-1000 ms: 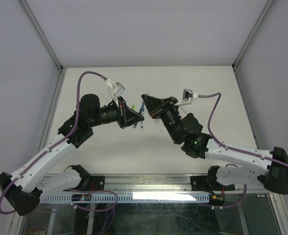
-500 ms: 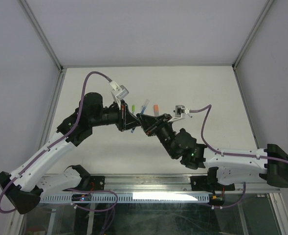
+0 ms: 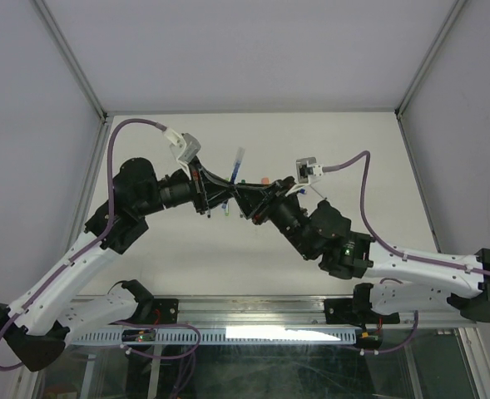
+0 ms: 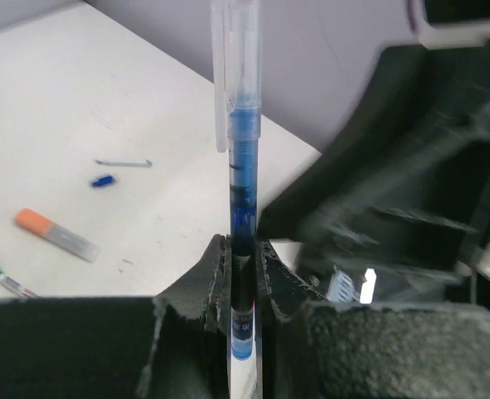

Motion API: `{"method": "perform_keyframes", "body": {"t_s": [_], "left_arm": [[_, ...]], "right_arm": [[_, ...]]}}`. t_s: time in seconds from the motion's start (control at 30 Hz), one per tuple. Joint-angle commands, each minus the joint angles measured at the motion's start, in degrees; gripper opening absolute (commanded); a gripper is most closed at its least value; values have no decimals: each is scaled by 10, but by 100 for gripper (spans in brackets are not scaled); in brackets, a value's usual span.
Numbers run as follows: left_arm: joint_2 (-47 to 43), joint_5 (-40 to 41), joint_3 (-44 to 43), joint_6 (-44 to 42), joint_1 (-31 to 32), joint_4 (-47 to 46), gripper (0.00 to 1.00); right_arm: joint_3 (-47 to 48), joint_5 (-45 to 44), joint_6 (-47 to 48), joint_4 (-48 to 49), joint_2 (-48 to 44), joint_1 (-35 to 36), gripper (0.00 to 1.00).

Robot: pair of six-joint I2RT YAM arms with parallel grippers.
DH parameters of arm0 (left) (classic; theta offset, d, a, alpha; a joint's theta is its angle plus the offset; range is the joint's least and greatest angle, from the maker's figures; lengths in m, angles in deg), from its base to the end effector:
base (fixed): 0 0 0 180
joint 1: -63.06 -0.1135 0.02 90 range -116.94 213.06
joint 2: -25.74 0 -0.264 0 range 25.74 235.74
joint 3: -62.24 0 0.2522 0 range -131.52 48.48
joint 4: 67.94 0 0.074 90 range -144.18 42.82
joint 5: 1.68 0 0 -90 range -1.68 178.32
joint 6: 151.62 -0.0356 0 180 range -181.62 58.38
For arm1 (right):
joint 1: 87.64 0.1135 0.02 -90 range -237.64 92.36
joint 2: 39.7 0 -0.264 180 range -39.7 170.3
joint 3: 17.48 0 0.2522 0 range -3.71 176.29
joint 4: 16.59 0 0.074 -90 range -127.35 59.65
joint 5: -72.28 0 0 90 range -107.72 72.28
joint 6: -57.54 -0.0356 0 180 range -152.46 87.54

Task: Insert the pens into the pen caps
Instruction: Insert the pen cap onto the pen, then place the pen at the center of the board.

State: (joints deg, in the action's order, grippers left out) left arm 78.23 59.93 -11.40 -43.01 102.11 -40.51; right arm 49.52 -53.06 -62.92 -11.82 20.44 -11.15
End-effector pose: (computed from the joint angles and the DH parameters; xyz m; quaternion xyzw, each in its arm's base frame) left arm 0.1440 -0.1386 0.4024 0.2892 0.6815 -0.4720 0.4787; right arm 0.0761 0.2284 0.3933 -0.0188 0.6461 0.4793 0.5937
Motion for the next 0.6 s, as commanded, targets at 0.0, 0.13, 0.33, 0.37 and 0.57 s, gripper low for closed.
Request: {"method": "perform_keyframes", "body": {"t_s": [0.0, 0.13, 0.33, 0.37, 0.57], "left_arm": [[0, 114, -29, -25, -19, -107, 0], [-15, 113, -8, -28, -20, -80, 0], [-35, 146, 12, -18, -19, 10, 0], [-37, 156, 17, -14, -19, 24, 0], [-41, 232, 54, 29, -19, 116, 0]], "right_arm": [[-12, 99, 39, -55, -42, 27, 34], [-33, 72, 49, -44, -93, 27, 49], [-65, -49, -24, -133, -147, 25, 53], [-65, -71, -50, -173, -148, 24, 54], [-57, -71, -147, -377, -105, -6, 56]]}}
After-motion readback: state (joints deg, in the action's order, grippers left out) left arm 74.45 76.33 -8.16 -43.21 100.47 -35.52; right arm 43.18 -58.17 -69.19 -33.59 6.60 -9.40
